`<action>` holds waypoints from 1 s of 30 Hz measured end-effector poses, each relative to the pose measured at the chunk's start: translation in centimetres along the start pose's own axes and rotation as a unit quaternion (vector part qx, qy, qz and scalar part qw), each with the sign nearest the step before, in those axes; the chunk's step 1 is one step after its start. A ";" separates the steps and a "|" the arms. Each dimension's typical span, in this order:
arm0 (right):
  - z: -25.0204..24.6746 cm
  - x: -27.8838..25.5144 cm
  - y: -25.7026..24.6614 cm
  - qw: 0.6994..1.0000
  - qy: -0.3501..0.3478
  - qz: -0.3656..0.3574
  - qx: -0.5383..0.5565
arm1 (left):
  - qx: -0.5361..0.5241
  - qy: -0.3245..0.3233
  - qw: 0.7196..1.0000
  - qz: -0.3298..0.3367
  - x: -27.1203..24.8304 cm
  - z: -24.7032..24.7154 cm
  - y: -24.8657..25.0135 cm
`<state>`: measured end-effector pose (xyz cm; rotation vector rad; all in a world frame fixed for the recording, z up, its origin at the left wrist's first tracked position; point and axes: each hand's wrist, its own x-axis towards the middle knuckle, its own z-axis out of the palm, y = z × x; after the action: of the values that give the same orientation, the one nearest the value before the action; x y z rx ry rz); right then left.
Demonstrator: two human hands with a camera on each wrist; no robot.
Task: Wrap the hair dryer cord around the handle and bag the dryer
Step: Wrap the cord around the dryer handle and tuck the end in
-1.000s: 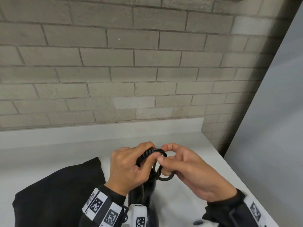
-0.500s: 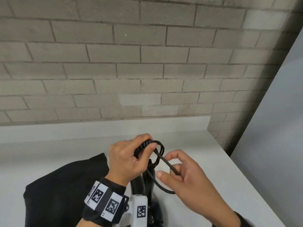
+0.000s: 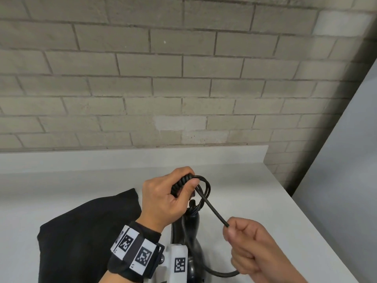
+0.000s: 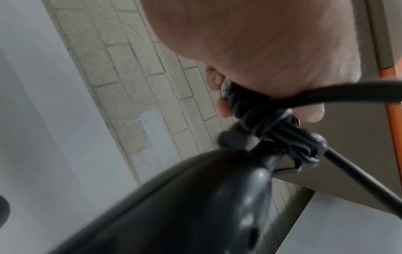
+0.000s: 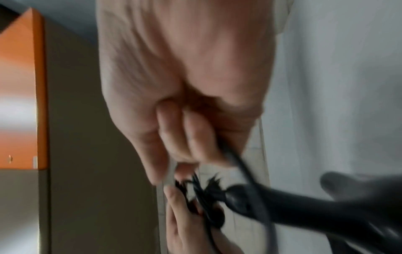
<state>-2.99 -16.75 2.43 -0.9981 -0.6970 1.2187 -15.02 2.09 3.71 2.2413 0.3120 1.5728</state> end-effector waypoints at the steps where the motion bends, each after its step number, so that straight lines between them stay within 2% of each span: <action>1: -0.3 -0.2 -0.7 0.998 0.010 0.028 -0.046 | -0.004 -0.003 1.000 0.001 0.0 0.1 0.1; 4: -1.0 -0.4 -2.5 0.985 0.067 0.021 -0.155 | -0.002 -0.007 1.000 0.003 -0.1 0.5 0.3; 6: -1.1 -0.3 -2.7 0.963 0.140 -0.040 -0.228 | 0.001 0.000 1.000 -0.021 -0.2 0.7 0.2; 9: -0.7 0.2 -1.5 0.920 0.258 -0.156 -0.249 | 0.006 0.015 0.998 -0.058 -0.4 0.9 0.1; 11: 0.3 0.8 0.1 0.864 0.336 -0.215 -0.306 | 0.035 0.023 0.997 -0.059 -0.5 1.0 0.3; 13: 2.0 1.3 1.3 0.763 0.403 -0.312 -0.398 | 0.066 0.029 0.996 -0.055 -0.5 1.1 0.6; 14: 3.1 1.4 1.7 0.724 0.400 -0.378 -0.416 | 0.080 0.034 0.995 -0.054 -0.5 1.1 0.7; 15: 4.2 1.5 2.3 0.704 0.373 -0.429 -0.426 | 0.092 0.040 0.994 -0.053 -0.5 1.2 0.7; 16: 5.0 1.6 2.9 0.702 0.334 -0.450 -0.440 | 0.101 0.045 0.992 -0.053 -0.5 1.2 0.7; 17: 5.7 1.9 3.3 0.721 0.295 -0.432 -0.454 | 0.105 0.049 0.992 -0.053 -0.5 1.2 0.7; 20: 6.2 2.9 4.9 0.832 0.209 -0.262 -0.443 | 0.100 0.055 0.992 -0.055 -0.6 1.1 0.7; 21: 6.0 3.1 5.3 0.854 0.192 -0.228 -0.426 | 0.098 0.057 0.992 -0.057 -0.6 1.1 0.7; 27: 5.2 3.0 4.3 0.883 0.132 -0.195 -0.406 | 0.069 0.052 0.994 -0.069 -0.7 0.6 0.6; 30: 4.5 2.8 3.7 0.882 0.110 -0.199 -0.414 | 0.040 0.053 0.993 -0.102 -0.8 0.5 0.2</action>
<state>-7.84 -12.77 0.78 -1.5624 -1.2122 0.4012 -14.87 1.49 3.02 2.1115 0.6232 1.5964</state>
